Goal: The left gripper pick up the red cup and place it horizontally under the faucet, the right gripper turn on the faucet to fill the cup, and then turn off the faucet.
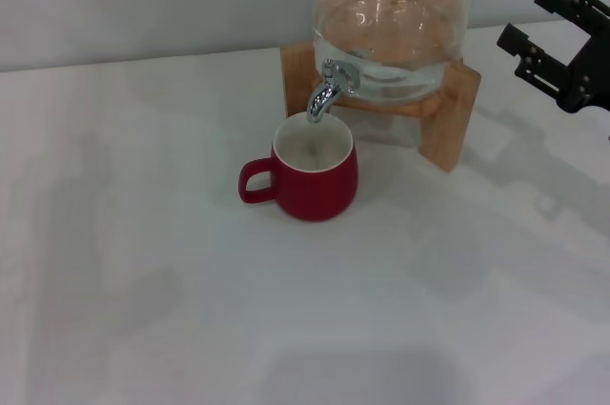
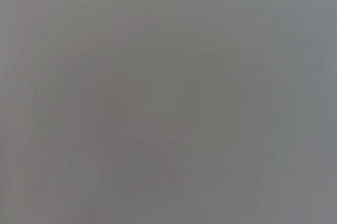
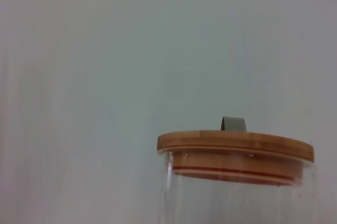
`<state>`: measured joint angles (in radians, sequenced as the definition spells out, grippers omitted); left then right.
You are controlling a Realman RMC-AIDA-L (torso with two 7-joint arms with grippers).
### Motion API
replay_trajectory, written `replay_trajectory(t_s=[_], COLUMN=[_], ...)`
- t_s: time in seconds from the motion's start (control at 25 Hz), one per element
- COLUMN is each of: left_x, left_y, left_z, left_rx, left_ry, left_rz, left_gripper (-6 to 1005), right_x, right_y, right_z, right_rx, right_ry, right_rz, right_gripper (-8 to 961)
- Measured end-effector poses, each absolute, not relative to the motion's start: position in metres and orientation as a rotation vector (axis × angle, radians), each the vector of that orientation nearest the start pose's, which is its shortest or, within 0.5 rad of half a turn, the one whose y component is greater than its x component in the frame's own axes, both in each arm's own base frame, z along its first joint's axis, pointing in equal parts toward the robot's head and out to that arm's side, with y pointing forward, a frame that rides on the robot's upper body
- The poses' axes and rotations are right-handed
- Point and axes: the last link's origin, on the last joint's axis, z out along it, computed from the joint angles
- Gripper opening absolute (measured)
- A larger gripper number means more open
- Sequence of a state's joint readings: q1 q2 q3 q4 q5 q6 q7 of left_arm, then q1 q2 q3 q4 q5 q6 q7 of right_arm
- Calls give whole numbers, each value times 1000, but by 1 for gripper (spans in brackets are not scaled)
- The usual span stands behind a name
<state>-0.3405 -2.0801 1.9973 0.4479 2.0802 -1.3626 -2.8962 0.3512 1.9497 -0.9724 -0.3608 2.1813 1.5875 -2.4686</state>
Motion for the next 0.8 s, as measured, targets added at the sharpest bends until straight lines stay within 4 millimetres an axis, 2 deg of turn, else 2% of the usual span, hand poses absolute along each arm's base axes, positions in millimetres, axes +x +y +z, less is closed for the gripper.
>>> replay_trajectory(t_s=[0.8], left_x=[-317], left_y=[326], left_z=[63], left_rx=[-1005], left_ry=[-364], left_rz=[-697], left_gripper=[696], right_x=[296], right_y=[311], right_z=[74], right_rx=[-1983], right_ry=[121], right_rz=[1074], right_gripper=[688])
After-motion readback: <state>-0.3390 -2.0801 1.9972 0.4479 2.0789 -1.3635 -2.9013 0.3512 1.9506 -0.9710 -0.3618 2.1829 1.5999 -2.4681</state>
